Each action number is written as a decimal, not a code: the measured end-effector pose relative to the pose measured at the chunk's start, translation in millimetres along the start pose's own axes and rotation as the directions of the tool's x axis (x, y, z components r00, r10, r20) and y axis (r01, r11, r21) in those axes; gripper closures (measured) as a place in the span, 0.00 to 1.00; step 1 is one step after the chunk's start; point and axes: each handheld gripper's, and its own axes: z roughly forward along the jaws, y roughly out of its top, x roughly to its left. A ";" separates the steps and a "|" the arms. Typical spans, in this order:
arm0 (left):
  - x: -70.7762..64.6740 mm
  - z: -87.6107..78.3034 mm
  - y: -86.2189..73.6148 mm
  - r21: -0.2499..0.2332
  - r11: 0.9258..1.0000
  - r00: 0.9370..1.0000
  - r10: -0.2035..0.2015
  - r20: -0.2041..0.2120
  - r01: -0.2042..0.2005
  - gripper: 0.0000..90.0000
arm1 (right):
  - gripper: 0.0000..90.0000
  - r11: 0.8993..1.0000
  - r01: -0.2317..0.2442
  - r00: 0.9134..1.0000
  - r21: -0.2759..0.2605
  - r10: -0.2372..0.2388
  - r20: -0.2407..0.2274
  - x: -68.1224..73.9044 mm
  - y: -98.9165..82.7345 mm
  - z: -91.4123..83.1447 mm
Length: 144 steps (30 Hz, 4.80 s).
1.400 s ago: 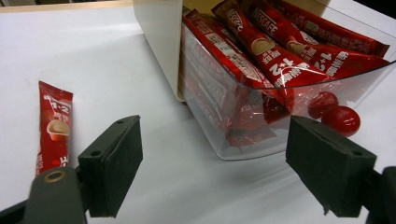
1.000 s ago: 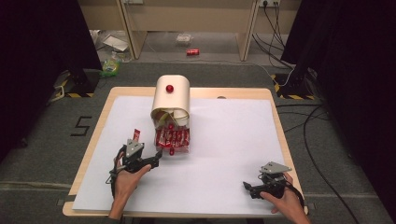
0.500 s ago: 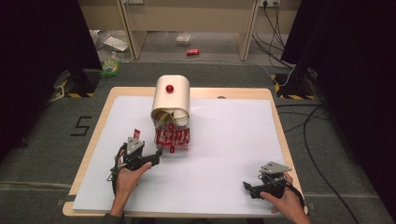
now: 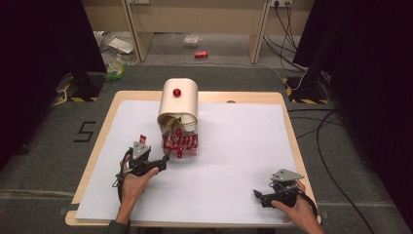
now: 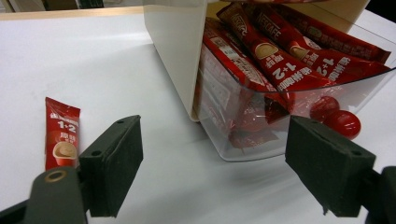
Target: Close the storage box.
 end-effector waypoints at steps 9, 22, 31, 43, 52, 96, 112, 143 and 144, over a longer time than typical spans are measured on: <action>1.4 3.2 2.7 0.005 1.000 1.000 0.003 -0.003 -0.003 0.21 | 0.05 1.000 0.000 1.000 0.000 0.000 -0.001 -0.1 0.0 0.0; 3.8 8.7 5.4 0.004 1.000 1.000 -0.006 -0.003 0.006 0.21 | 0.05 1.000 0.000 1.000 0.000 0.000 0.000 0.0 0.0 0.0; 5.0 12.7 7.2 0.004 1.000 1.000 -0.008 -0.003 0.008 0.21 | 0.05 1.000 0.002 1.000 0.000 -0.002 0.000 -0.2 0.0 0.0; 6.4 18.1 10.6 0.004 1.000 1.000 -0.005 -0.014 0.005 0.21 | 0.05 1.000 0.000 1.000 0.000 0.000 0.000 0.0 0.0 0.0; 8.3 22.4 13.1 0.005 1.000 1.000 -0.009 -0.016 0.009 0.21 | 0.05 1.000 0.002 1.000 -0.001 -0.002 0.000 -0.2 0.0 0.1; 20.7 6.2 18.0 -0.039 0.999 0.993 -0.040 -0.108 0.036 0.27 | 0.05 1.000 0.002 1.000 0.000 -0.002 -0.001 -0.2 0.0 0.1; 22.5 1.9 12.1 -0.018 0.999 0.995 -0.045 -0.090 0.044 0.26 | 0.04 1.000 -0.002 1.000 0.001 0.002 -0.005 0.1 -0.1 0.1; 12.5 -21.3 -1.4 -0.003 1.000 0.999 -0.018 -0.049 0.017 0.24 | 0.04 1.000 0.006 1.000 0.000 -0.006 -0.002 0.0 0.0 0.2; 11.8 -21.4 -2.3 -0.003 1.000 0.999 -0.015 -0.048 0.015 0.24 | 0.04 1.000 0.006 1.000 0.000 -0.006 -0.002 0.0 0.0 0.2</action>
